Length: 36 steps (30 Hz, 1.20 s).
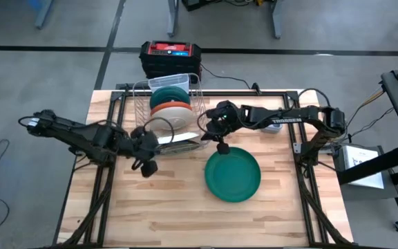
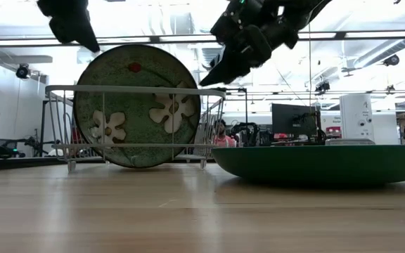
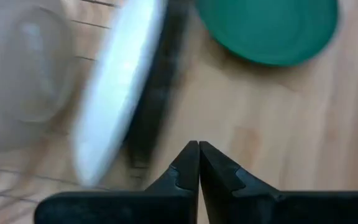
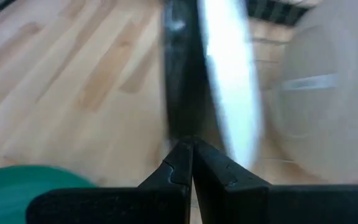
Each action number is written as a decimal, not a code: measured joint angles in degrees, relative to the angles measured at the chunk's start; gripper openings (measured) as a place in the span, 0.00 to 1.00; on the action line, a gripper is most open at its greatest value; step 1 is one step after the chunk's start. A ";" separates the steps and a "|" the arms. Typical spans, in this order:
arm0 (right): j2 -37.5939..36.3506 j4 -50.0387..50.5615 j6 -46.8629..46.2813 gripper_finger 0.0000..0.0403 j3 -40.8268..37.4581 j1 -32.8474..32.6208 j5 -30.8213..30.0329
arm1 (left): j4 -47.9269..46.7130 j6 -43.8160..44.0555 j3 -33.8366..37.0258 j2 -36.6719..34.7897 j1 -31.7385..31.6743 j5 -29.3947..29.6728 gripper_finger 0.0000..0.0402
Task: Sort dishes
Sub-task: Adjust the dish rack
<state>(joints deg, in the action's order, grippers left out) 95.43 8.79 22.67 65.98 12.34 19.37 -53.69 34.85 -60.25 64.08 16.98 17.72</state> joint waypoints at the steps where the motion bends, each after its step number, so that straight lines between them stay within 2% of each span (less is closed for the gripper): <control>1: -0.77 0.18 0.27 0.00 0.00 0.00 -2.04 | -0.02 1.06 0.00 0.61 1.30 -0.16 0.00; 7: -5.74 4.35 1.74 0.00 0.00 0.04 -11.15 | -2.30 6.79 0.07 4.19 6.26 4.20 0.00; 12: -9.50 10.26 -0.22 0.00 -1.11 0.06 -24.31 | -3.66 10.96 0.27 5.58 8.09 5.18 0.00; 14: -10.19 10.61 -1.59 0.00 -2.98 0.49 -26.02 | -4.70 12.43 0.53 5.82 8.52 5.72 0.00; 22: -8.40 3.53 -6.45 0.00 -9.66 0.70 -23.71 | -10.04 18.91 2.27 5.40 9.25 7.21 0.00; 29: -5.25 -1.73 -7.80 0.00 -10.08 0.22 -16.32 | -16.40 24.64 3.52 5.35 9.24 8.06 0.00; 36: -4.32 -5.51 -7.78 0.00 -10.21 -1.91 -13.62 | -21.16 26.66 3.52 5.33 9.28 10.51 0.00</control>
<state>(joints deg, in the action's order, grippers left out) 91.11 3.27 14.88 55.77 10.43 5.75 -74.85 61.51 -56.73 69.41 26.26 28.23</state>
